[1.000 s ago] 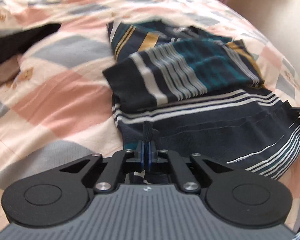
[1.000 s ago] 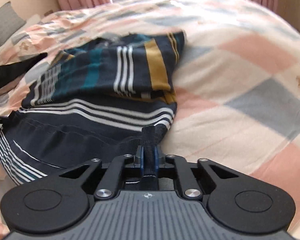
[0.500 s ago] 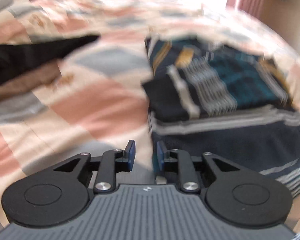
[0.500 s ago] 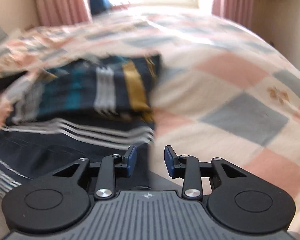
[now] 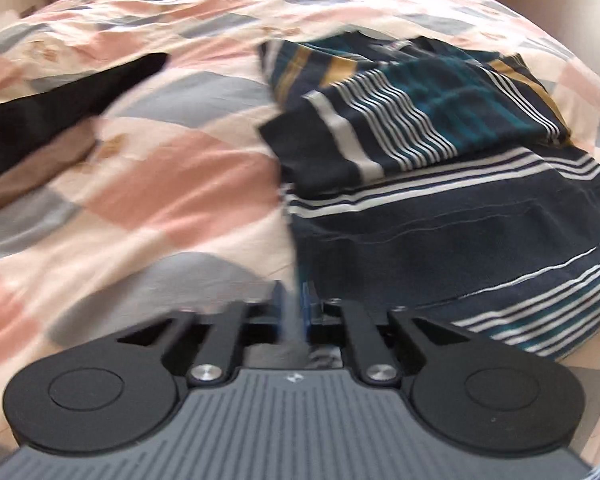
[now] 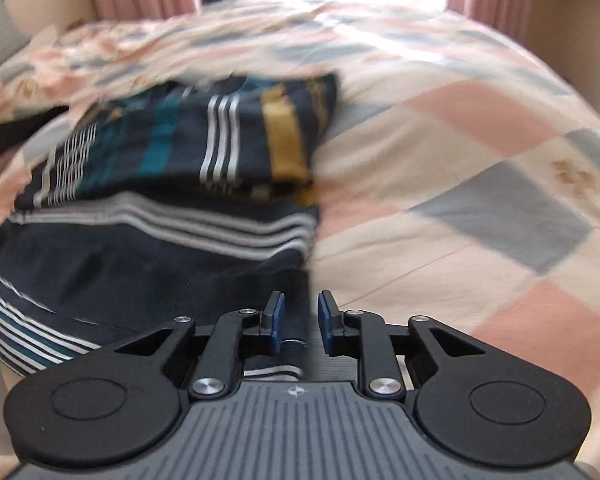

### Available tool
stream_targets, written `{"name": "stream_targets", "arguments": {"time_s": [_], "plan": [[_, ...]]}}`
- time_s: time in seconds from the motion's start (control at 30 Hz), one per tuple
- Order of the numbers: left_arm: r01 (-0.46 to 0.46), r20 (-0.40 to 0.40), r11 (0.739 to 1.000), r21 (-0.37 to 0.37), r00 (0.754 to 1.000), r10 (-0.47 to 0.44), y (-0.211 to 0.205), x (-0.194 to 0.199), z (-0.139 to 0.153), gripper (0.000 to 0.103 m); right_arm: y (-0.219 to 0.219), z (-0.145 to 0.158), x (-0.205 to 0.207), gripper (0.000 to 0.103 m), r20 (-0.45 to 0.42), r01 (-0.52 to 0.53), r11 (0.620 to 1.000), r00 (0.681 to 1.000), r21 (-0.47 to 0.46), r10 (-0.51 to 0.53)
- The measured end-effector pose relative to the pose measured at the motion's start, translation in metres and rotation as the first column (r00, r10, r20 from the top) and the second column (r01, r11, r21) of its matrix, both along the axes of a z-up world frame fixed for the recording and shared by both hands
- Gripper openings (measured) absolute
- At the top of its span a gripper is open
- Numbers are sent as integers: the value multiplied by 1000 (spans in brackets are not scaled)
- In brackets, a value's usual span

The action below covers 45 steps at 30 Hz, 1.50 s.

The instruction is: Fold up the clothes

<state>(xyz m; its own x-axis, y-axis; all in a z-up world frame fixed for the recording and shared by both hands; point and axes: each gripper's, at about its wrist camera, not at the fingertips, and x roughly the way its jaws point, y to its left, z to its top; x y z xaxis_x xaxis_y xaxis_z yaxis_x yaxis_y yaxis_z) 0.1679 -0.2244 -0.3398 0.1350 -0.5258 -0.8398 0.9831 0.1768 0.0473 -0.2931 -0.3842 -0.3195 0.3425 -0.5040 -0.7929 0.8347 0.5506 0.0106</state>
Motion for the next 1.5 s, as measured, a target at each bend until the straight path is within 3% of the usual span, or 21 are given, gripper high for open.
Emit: {"name": "stream_targets", "arguments": {"time_s": [0.03, 0.1, 0.17, 0.2, 0.23, 0.3, 0.33, 0.43, 0.53, 0.6, 0.63, 0.7, 0.8, 0.87, 1.0, 1.17, 1.23, 1.3, 1.33, 1.5], "plan": [[34, 37, 999, 4, 999, -34, 6, -5, 6, 9, 5, 8, -3, 30, -1, 5, 1000, 1000, -16, -5], [159, 146, 987, 22, 976, -161, 19, -24, 18, 18, 28, 17, -1, 49, -82, -117, 992, 990, -55, 112], [308, 251, 950, 59, 916, -313, 37, -49, 22, 31, 56, 12, 5, 50, -201, -276, 959, 945, -71, 257], [380, 309, 921, 90, 868, -388, 46, -60, 18, 34, 70, 10, 8, 53, -260, -354, 933, 909, -72, 325], [447, 369, 885, 130, 807, -461, 55, -71, 11, 35, 85, 1, 8, 56, -328, -431, 898, 864, -86, 383], [556, 473, 803, 214, 660, -583, 71, -87, -5, 36, 114, -17, 8, 68, -460, -577, 811, 749, -96, 478], [596, 519, 763, 252, 583, -626, 78, -91, -17, 36, 126, -28, 7, 69, -513, -637, 765, 690, -96, 510], [680, 623, 636, 364, 330, -709, 95, -101, -51, 39, 146, -62, 3, 69, -689, -757, 641, 533, -129, 491], [733, 695, 533, 422, 115, -709, 107, -102, -79, 51, 156, -86, 0, 70, -801, -842, 511, 423, -174, 424], [739, 725, 489, 464, 1, -689, 111, -101, -96, 53, 159, -100, -2, 73, -858, -885, 427, 356, -184, 369], [741, 730, 476, 474, -28, -683, 112, -100, -100, 53, 158, -104, -2, 73, -871, -895, 406, 339, -184, 354], [745, 737, 464, 480, -55, -674, 113, -98, -105, 58, 154, -109, -3, 73, -883, -905, 380, 330, -194, 334], [757, 751, 461, 463, -60, -657, 109, -93, -107, 71, 145, -113, -1, 70, -892, -920, 341, 308, -191, 332], [770, 745, 443, 459, -62, -665, 102, -89, -104, 71, 137, -113, 3, 65, -892, -929, 315, 299, -192, 338], [782, 730, 411, 469, -81, -678, 92, -84, -103, 59, 126, -112, 12, 62, -892, -943, 273, 283, -191, 351], [792, 739, 409, 453, -77, -670, 93, -81, -112, 59, 123, -121, 10, 57, -897, -962, 214, 238, -167, 373], [796, 727, 407, 449, -61, -684, 89, -81, -112, 57, 120, -120, 11, 51, -890, -965, 213, 229, -154, 395], [797, 696, 397, 456, -41, -717, 85, -81, -107, 41, 116, -118, 14, 44, -886, -968, 210, 217, -140, 410], [797, 686, 391, 460, -40, -726, 85, -82, -104, 39, 115, -118, 15, 44, -887, -969, 206, 214, -139, 410], [792, 689, 393, 467, -47, -724, 93, -94, -98, 45, 120, -118, 20, 48, -891, -967, 224, 207, -123, 405]]}}
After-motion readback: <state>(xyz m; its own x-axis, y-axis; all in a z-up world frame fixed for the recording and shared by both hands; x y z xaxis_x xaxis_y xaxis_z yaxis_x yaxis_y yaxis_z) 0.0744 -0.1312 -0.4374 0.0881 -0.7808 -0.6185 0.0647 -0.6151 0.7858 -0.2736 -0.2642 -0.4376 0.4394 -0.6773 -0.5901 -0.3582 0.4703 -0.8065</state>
